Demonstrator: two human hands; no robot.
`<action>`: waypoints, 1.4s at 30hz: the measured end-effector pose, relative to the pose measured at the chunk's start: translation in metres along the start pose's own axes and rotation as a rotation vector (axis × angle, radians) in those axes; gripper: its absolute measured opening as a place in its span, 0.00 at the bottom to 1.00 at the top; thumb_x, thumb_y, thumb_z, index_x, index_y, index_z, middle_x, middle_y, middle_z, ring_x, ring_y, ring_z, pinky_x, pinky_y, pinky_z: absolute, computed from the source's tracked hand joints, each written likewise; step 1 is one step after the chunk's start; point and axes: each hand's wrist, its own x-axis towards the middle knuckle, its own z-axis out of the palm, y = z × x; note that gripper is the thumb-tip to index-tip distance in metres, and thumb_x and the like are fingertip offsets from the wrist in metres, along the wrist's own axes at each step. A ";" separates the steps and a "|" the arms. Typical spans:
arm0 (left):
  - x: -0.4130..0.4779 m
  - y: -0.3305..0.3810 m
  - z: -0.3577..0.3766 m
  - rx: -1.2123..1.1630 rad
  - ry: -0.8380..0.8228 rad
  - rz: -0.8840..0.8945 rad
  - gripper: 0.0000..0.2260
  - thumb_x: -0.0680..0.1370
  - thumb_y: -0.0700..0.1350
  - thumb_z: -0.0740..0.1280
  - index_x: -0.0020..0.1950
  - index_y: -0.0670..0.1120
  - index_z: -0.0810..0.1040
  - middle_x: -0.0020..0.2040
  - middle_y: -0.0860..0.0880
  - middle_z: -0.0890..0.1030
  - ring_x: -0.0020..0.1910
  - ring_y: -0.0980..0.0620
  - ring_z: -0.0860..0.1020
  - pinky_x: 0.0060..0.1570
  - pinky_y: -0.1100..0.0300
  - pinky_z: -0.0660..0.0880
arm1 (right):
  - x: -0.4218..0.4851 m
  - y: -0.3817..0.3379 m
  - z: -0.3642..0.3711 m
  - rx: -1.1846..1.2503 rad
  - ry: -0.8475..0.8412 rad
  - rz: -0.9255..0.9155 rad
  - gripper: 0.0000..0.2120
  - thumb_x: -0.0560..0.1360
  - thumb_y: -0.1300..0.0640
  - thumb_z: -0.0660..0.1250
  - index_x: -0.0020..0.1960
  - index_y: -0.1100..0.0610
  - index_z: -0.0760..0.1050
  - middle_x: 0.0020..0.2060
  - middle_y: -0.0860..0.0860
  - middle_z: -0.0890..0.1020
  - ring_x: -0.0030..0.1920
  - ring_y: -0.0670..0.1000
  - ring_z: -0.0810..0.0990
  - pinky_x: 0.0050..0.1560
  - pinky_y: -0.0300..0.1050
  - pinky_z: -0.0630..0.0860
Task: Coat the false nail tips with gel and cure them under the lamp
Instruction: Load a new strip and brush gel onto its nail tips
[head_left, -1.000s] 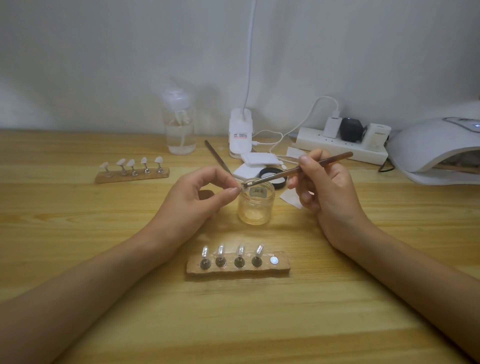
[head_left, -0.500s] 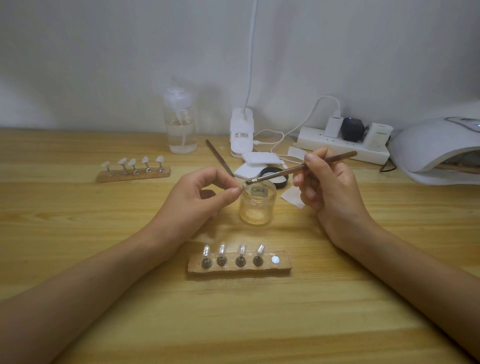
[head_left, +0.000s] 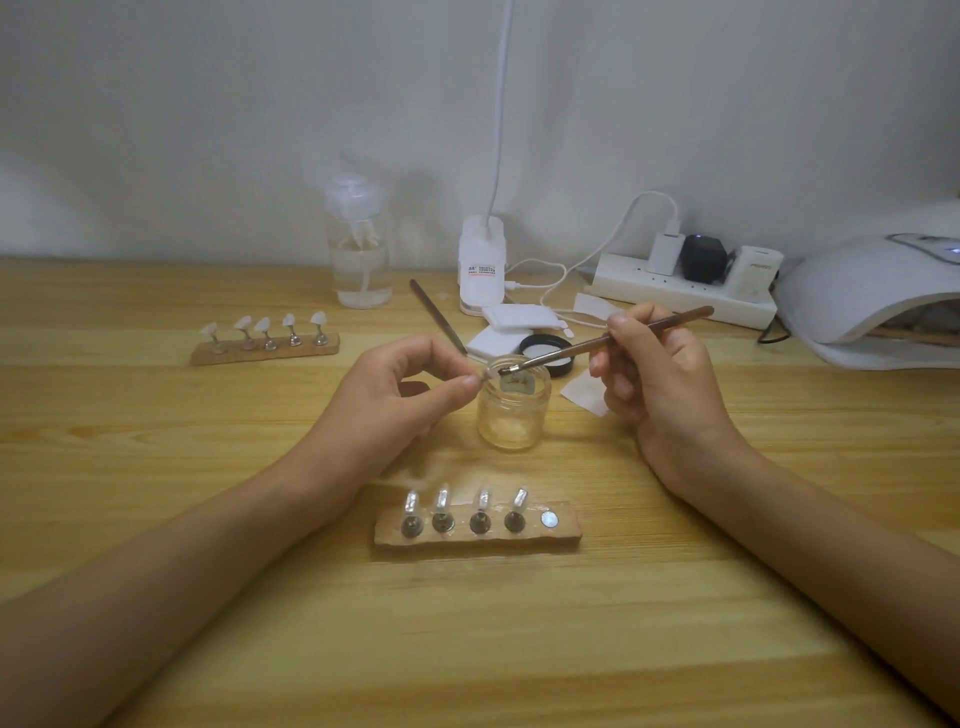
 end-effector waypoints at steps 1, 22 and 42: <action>0.000 0.000 0.000 0.006 0.001 -0.001 0.04 0.76 0.43 0.72 0.41 0.48 0.80 0.32 0.61 0.79 0.24 0.63 0.69 0.25 0.73 0.65 | 0.000 0.000 0.000 0.009 -0.014 -0.014 0.10 0.82 0.58 0.61 0.42 0.53 0.69 0.29 0.49 0.79 0.24 0.44 0.66 0.23 0.34 0.61; 0.000 0.003 0.002 0.029 0.015 -0.018 0.04 0.76 0.43 0.71 0.42 0.46 0.79 0.27 0.62 0.77 0.23 0.64 0.69 0.25 0.75 0.64 | -0.003 -0.002 0.001 -0.019 -0.081 -0.088 0.10 0.82 0.57 0.61 0.41 0.53 0.69 0.30 0.50 0.79 0.25 0.44 0.67 0.23 0.33 0.63; 0.000 0.002 0.002 0.027 0.017 -0.017 0.05 0.76 0.44 0.72 0.41 0.47 0.79 0.27 0.62 0.77 0.23 0.64 0.69 0.25 0.75 0.64 | -0.005 -0.004 0.002 -0.023 -0.074 -0.104 0.10 0.82 0.58 0.61 0.42 0.54 0.69 0.29 0.50 0.79 0.25 0.45 0.66 0.25 0.36 0.59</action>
